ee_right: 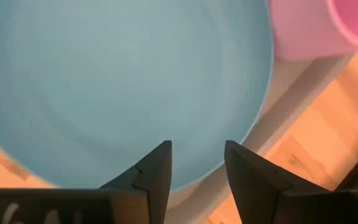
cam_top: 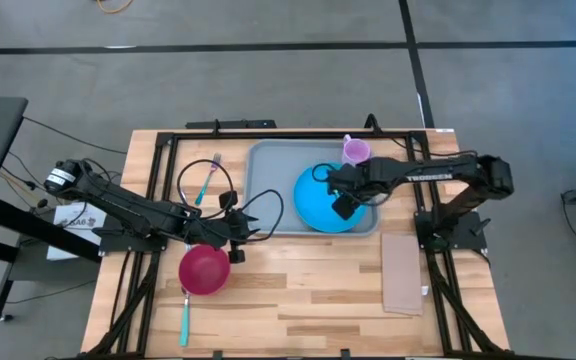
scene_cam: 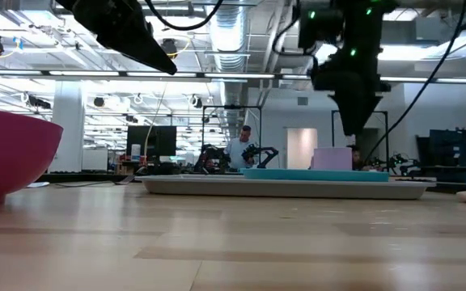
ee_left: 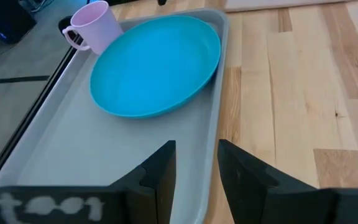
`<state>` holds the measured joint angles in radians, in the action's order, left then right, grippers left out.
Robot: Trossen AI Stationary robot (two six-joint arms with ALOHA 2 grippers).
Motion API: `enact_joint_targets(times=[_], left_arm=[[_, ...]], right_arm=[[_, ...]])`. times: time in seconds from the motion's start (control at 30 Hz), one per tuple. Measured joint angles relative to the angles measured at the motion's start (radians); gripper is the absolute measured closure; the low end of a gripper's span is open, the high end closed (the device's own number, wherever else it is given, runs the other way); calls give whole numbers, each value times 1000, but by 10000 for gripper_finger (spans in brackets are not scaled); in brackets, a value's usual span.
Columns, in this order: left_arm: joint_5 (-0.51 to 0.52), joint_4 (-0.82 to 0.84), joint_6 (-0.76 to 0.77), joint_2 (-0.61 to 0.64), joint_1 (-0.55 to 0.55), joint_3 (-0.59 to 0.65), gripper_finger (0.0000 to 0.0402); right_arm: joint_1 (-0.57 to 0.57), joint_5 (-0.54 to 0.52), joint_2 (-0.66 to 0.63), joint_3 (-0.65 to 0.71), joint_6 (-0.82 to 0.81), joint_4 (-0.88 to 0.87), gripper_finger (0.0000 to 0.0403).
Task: Set up tray
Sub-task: Put the red bowl on the blue plate
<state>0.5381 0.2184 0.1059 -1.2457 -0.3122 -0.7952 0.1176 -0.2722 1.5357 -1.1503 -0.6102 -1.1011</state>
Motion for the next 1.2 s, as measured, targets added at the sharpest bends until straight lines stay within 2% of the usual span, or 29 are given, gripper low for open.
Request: enact_joint_targets(times=[0.2,0.27,0.37,0.47,0.6,0.77,0.87,1.03,1.2], left_arm=[[-47,54,99,0,0,0,292],[-140,127,172,0,0,-3,292],[-343,247,351,0,0,-15,292],[-475,292,546,0,-2,-21,292],[-594,316,727,0,-2,-21,292],[-608,389,948,0,-2,-21,292],[-610,437,1083,0,-2,-21,292],[-608,452,1186,0,-2,-21,292],[-577,452,1231,0,-2,-21,292]], right_arm=[[-136,-188,-78,0,-12,6,274],[-189,-261,-103,11,-26,41,276],[-264,-346,-126,53,-26,148,275],[-324,-364,-133,112,-19,250,274],[-380,-369,-119,195,-22,330,274],[-418,-417,-107,288,-120,355,274],[-418,-419,-111,316,-108,330,274],[-394,-467,-146,317,-76,306,274],[-359,-472,-185,317,-42,332,274]])
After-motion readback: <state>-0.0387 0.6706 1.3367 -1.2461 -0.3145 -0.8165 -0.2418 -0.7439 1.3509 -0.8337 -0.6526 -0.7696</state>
